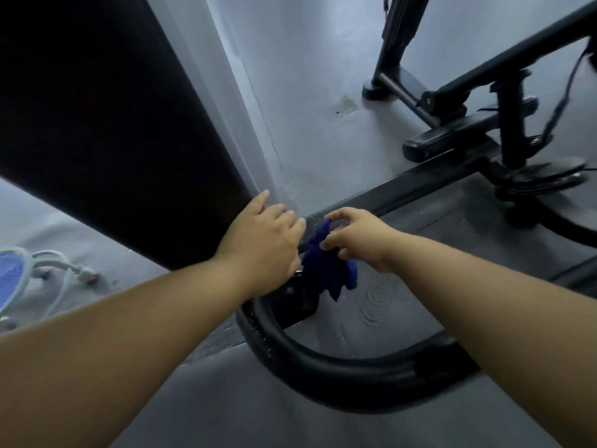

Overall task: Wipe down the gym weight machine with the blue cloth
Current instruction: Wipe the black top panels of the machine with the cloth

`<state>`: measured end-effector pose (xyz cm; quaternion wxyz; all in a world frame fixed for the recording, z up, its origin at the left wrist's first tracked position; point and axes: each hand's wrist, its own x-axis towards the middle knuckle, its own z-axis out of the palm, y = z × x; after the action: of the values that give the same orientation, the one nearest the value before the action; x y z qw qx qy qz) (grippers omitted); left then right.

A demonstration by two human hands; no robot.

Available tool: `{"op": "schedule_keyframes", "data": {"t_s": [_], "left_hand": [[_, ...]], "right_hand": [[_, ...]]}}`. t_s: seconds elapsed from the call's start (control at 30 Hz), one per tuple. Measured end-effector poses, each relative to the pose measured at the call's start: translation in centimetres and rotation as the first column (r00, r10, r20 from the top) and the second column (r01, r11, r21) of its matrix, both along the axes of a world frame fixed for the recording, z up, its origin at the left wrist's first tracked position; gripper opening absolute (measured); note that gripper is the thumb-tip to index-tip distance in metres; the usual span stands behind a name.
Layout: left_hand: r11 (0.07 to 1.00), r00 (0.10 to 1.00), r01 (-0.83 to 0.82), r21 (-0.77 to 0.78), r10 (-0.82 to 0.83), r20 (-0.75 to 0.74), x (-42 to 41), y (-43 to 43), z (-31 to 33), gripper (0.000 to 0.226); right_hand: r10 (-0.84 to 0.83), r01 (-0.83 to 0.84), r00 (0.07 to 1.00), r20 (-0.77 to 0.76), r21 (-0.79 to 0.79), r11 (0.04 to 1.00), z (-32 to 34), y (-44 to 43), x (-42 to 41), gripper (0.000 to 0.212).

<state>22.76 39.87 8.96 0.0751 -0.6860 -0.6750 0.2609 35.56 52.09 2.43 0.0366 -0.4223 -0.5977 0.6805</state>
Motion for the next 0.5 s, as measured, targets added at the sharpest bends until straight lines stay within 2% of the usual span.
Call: {"op": "schedule_keyframes", "data": {"t_s": [0.03,0.07,0.1,0.13,0.17,0.2,0.23,0.33,0.4,0.5], "left_hand": [[0.99,0.97,-0.137,-0.026,0.139,0.199,1.1,0.3,1.5,0.054],[0.962,0.867,-0.268,-0.06,0.268,0.421,1.9,0.7,3.1,0.054],[0.913,0.695,-0.388,-0.125,0.379,0.611,2.8,1.3,5.7,0.054],[0.859,0.502,-0.47,-0.202,0.448,0.74,3.2,1.5,7.0,0.054],[0.817,0.316,-0.501,-0.285,0.48,0.819,3.8,1.9,9.5,0.052],[0.797,0.169,-0.497,-0.344,0.478,0.862,4.2,2.5,12.0,0.047],[0.791,0.071,-0.483,-0.376,0.464,0.883,4.7,2.9,14.8,0.038],[0.821,0.002,-0.445,-0.359,0.401,0.916,6.2,4.1,23.8,0.012],[0.829,-0.023,-0.423,-0.366,0.394,0.919,7.2,5.1,30.2,0.012],[0.839,-0.074,-0.42,-0.346,0.349,0.934,8.2,6.4,39.7,0.015]], "right_hand": [[-0.06,0.056,0.997,-0.056,-0.074,0.996,2.2,-0.1,1.2,0.033],[-0.111,0.097,0.988,-0.109,-0.126,0.987,4.6,-0.2,2.4,0.026],[-0.154,0.132,0.979,-0.137,-0.153,0.979,7.7,-0.3,3.8,0.022],[-0.182,0.155,0.968,-0.171,-0.162,0.975,9.4,-0.6,4.5,0.02],[-0.214,0.186,0.96,-0.182,-0.16,0.969,12.4,-0.5,5.5,0.021],[-0.235,0.209,0.953,-0.191,-0.15,0.966,15.5,-0.4,6.5,0.022],[-0.254,0.227,0.947,-0.198,-0.149,0.962,19.0,-0.3,7.4,0.023],[-0.281,0.242,0.926,-0.254,-0.172,0.955,29.2,0.2,10.3,0.02],[-0.258,0.223,0.927,-0.271,-0.155,0.963,35.6,0.7,12.4,0.02],[-0.151,0.145,0.967,-0.204,-0.045,0.988,44.3,1.4,15.1,0.026]]}}
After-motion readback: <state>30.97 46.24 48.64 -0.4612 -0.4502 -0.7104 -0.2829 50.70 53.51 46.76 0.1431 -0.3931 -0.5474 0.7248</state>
